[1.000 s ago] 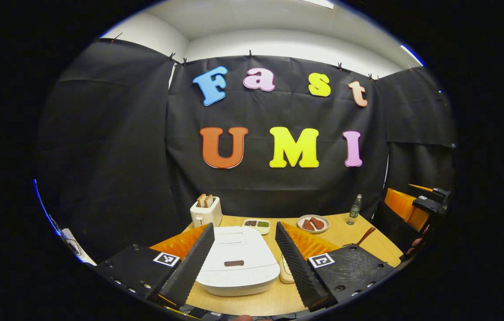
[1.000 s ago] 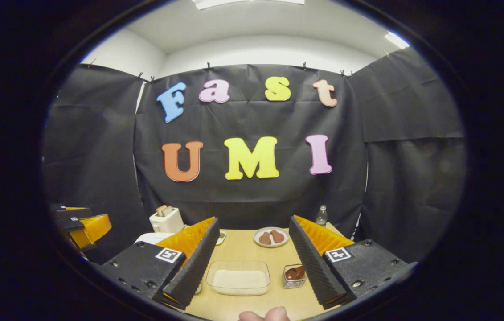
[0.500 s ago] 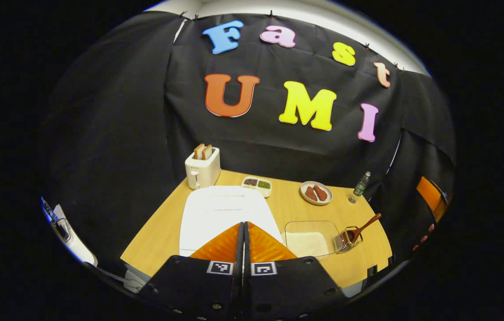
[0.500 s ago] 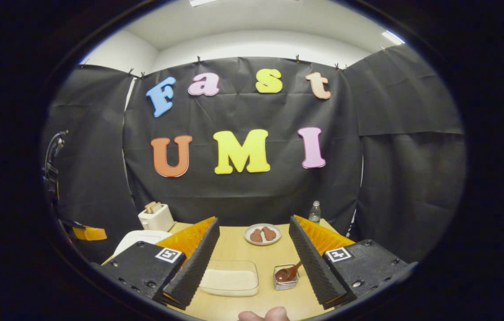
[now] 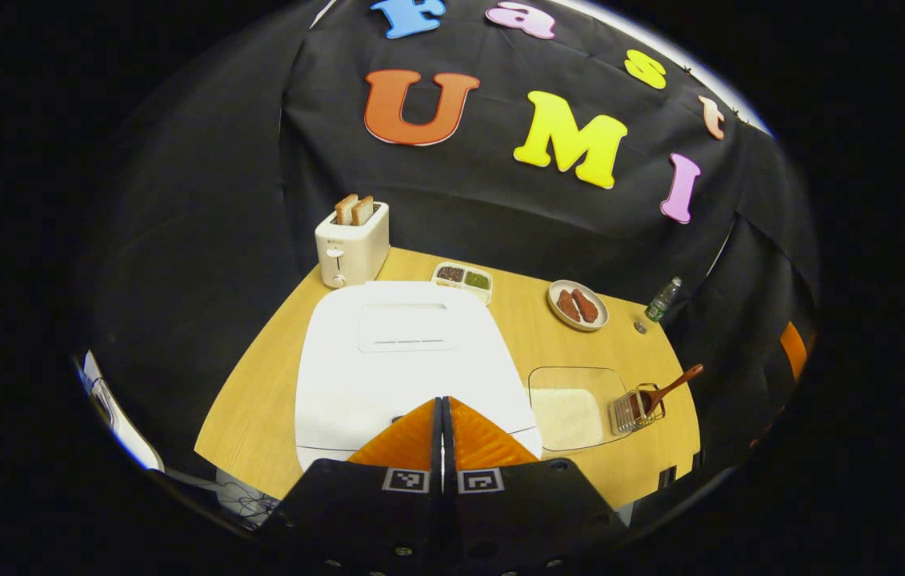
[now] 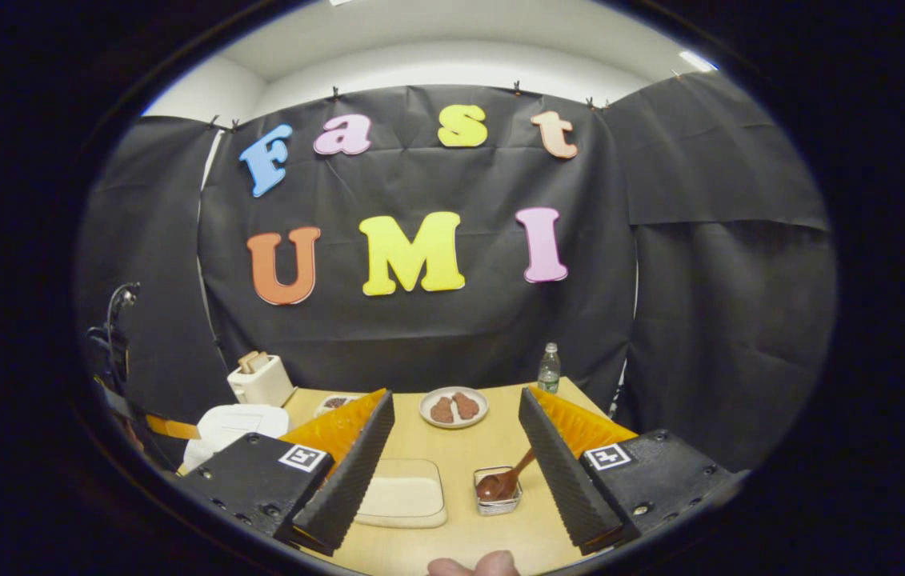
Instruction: Close the left gripper, press the button to open the rice cooker; take a wooden spoon from the chopstick holder with the right hand, scoop a spoonful of rice and pour it into the rice cooker, then put the wooden spoon back into the chopstick holder.
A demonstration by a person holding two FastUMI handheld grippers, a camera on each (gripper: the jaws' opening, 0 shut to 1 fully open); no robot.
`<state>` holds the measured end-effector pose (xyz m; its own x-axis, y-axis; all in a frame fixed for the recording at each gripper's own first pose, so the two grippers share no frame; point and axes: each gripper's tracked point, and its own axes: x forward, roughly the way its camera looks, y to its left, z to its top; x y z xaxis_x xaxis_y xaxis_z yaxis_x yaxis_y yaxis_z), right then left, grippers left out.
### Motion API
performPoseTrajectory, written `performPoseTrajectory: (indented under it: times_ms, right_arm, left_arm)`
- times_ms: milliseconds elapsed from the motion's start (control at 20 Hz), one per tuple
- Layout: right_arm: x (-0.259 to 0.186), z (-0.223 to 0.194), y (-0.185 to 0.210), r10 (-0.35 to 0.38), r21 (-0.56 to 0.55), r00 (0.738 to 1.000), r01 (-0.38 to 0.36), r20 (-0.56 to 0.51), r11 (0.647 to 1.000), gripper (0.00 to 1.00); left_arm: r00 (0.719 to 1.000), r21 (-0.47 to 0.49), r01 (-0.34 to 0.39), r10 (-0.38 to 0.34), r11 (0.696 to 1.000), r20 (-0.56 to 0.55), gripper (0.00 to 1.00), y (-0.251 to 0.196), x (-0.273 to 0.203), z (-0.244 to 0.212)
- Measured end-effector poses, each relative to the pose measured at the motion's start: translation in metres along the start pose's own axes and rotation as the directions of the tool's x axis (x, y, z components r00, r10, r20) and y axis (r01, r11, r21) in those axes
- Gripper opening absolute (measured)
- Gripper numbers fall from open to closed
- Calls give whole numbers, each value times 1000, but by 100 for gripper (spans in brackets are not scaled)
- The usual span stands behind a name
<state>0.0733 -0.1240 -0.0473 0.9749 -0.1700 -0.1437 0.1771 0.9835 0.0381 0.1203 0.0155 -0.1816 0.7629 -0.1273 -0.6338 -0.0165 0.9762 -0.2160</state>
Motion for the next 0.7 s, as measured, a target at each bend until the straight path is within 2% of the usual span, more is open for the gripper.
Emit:
performPoseTrajectory:
  times_ms: [250,600,650,700]
  right_arm:
    - [8,-17,-6,-16,4,998,17,-53,1000,100]
    - [12,-18,1,-12,4,998,12,-66,1000,99]
    - [12,-19,2,-11,5,998,11,-68,1000,99]
    - [12,-19,2,-10,6,997,10,-71,1000,99]
  left_arm:
    - [1000,-8,3,-3,1000,-30,0,7,20,-5]
    - [998,-8,6,-7,1000,-57,0,10,31,-15]
    - [998,-13,10,-11,1000,-67,7,10,33,-19]
    - [997,-17,10,-11,1000,-76,0,11,34,-23]
